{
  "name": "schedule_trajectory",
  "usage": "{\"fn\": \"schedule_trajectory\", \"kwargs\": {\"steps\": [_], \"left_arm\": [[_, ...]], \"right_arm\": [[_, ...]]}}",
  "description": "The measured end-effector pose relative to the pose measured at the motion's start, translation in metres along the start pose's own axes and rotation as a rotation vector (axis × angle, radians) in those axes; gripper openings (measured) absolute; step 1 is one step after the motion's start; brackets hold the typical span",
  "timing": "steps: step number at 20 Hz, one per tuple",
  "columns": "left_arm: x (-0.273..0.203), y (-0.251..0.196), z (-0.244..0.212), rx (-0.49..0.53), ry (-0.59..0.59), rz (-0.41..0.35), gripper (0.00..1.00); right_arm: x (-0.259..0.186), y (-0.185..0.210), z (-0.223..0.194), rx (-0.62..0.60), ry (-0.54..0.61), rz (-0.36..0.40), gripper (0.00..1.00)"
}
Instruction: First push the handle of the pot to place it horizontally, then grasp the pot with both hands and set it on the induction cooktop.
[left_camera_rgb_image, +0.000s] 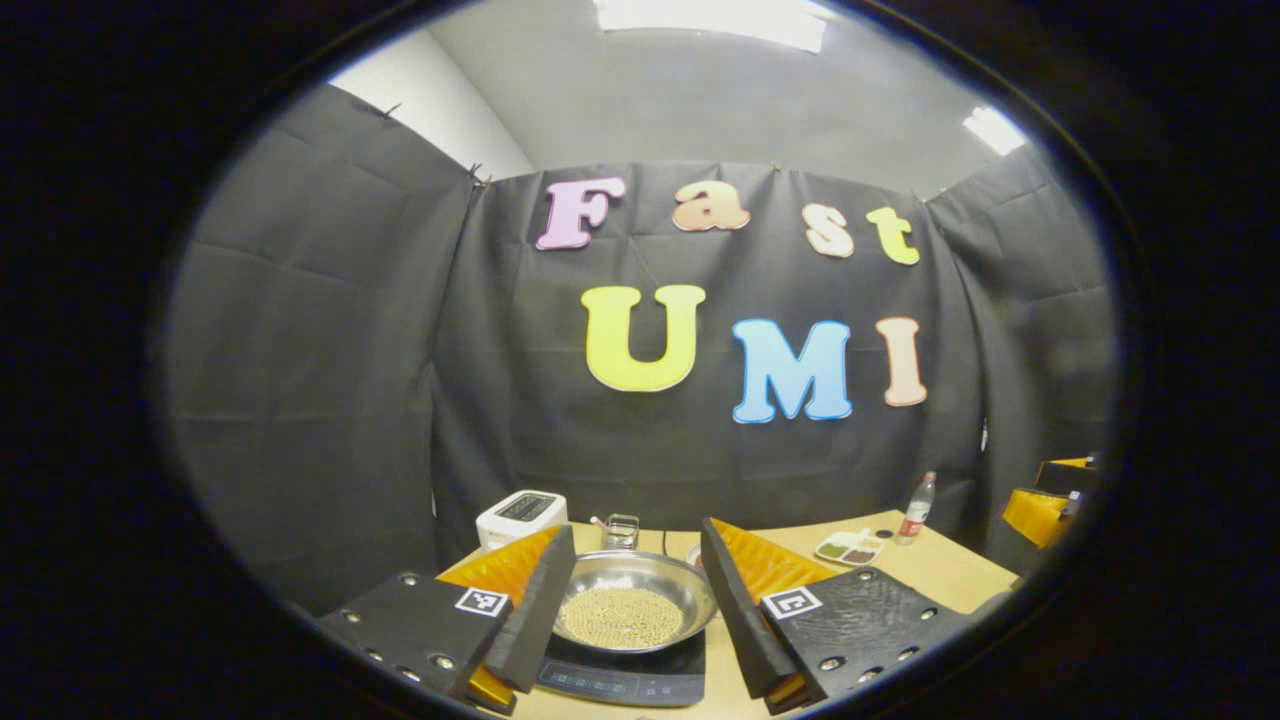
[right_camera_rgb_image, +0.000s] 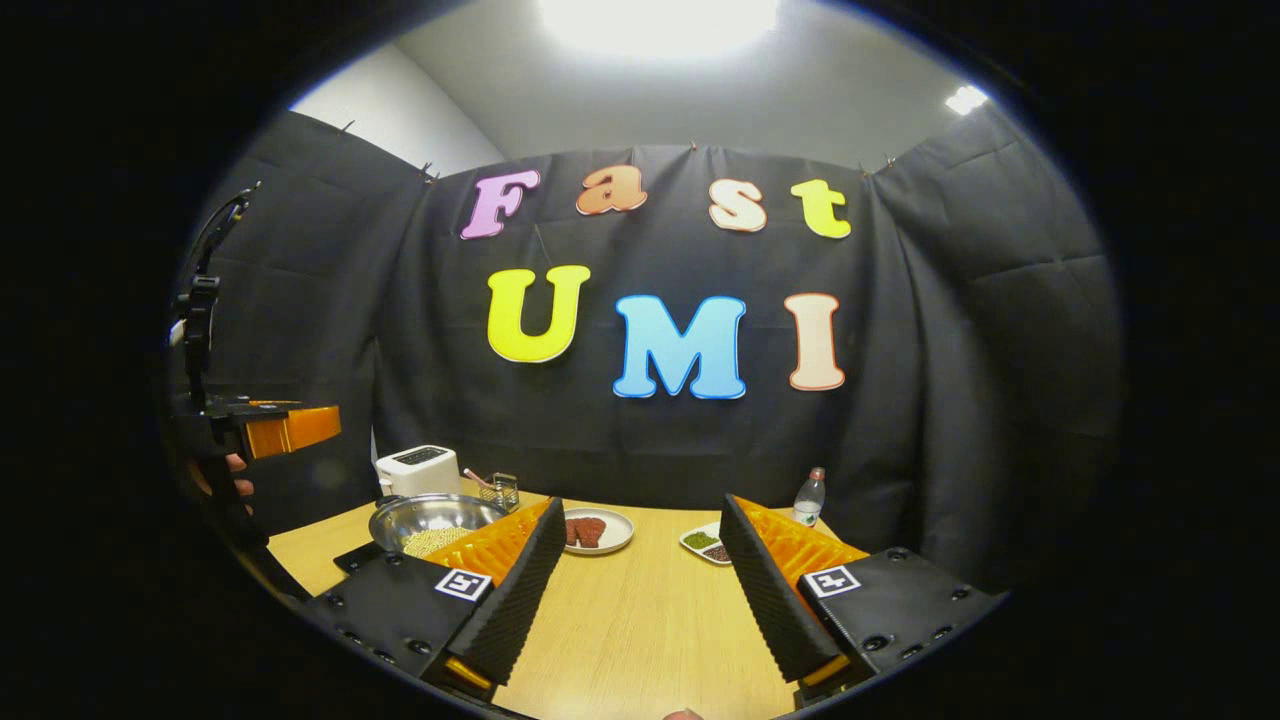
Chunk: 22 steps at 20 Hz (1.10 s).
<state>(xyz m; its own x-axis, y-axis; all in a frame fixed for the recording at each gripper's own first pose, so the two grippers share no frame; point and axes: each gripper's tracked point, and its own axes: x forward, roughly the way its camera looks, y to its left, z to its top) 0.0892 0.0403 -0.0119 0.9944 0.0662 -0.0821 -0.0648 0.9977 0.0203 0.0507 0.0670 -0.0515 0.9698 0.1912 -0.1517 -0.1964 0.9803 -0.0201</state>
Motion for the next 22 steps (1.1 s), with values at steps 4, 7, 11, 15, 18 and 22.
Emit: {"fn": "schedule_trajectory", "kwargs": {"steps": [4,7,11,15,18,22], "left_arm": [[-0.049,-0.024,0.033,0.002,-0.057,-0.006,0.74],[-0.070,-0.033,0.050,0.007,-0.090,-0.007,0.73],[-0.088,-0.038,0.056,0.025,-0.110,-0.021,0.74],[-0.100,-0.029,0.058,0.039,-0.120,-0.031,0.73],[-0.100,-0.015,0.054,0.033,-0.104,-0.022,0.76],[-0.098,0.008,0.054,0.008,-0.096,0.001,0.76]], "right_arm": [[-0.036,-0.012,0.014,-0.016,-0.036,0.021,0.97],[-0.049,-0.021,0.024,0.007,-0.059,0.010,0.97],[-0.058,-0.031,0.035,0.063,-0.082,-0.023,0.98],[-0.063,-0.043,0.040,0.060,-0.090,-0.074,0.98],[-0.065,-0.044,0.042,0.056,-0.094,-0.105,0.98],[-0.065,-0.041,0.044,0.048,-0.096,-0.119,0.98]]}}
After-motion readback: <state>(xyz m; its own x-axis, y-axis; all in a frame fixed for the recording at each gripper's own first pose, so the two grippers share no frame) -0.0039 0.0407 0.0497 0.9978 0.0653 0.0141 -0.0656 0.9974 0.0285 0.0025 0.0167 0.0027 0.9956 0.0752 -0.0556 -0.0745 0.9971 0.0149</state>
